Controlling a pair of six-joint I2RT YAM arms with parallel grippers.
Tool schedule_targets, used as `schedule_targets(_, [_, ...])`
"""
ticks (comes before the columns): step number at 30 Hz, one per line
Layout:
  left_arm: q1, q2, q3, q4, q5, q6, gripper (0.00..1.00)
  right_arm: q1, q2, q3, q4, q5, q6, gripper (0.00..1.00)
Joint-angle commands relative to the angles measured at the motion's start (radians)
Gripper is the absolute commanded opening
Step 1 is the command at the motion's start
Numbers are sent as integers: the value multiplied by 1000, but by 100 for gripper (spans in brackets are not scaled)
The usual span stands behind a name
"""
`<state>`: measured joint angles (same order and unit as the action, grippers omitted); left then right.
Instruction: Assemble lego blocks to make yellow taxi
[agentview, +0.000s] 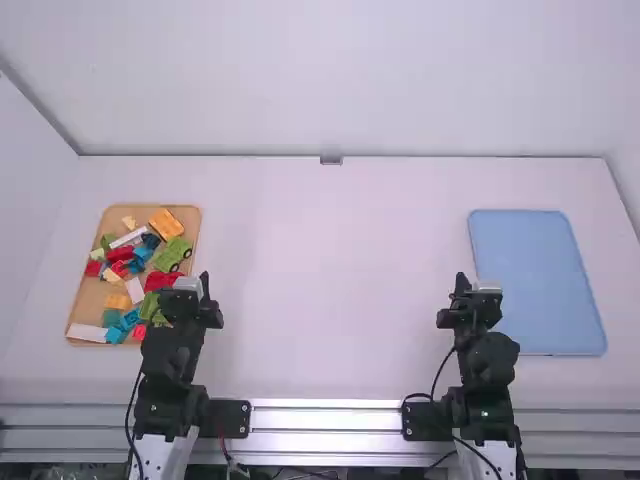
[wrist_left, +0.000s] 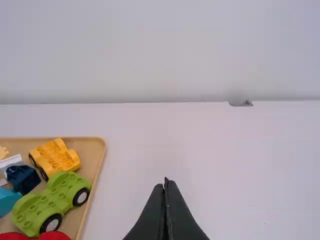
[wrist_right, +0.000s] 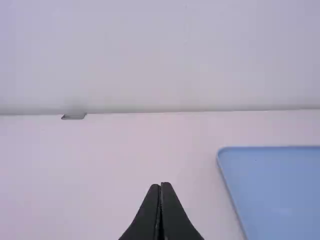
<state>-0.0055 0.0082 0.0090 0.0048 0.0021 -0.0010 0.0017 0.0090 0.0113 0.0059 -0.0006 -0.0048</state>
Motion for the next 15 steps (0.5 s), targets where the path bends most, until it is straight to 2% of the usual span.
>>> schedule_targets(1, [0, 0, 0, 0, 0, 0, 0, 0, 0, 0, 0, 0, 2, 0])
schedule_targets(10, [3, 29, 23, 4, -3, 3, 3, 3, 36, 31, 1, -8, -9, 4])
schedule_targets(15, [12, 92, 78, -6, -2, 7, 8, 11, 119, 112, -16, -27, -32, 8])
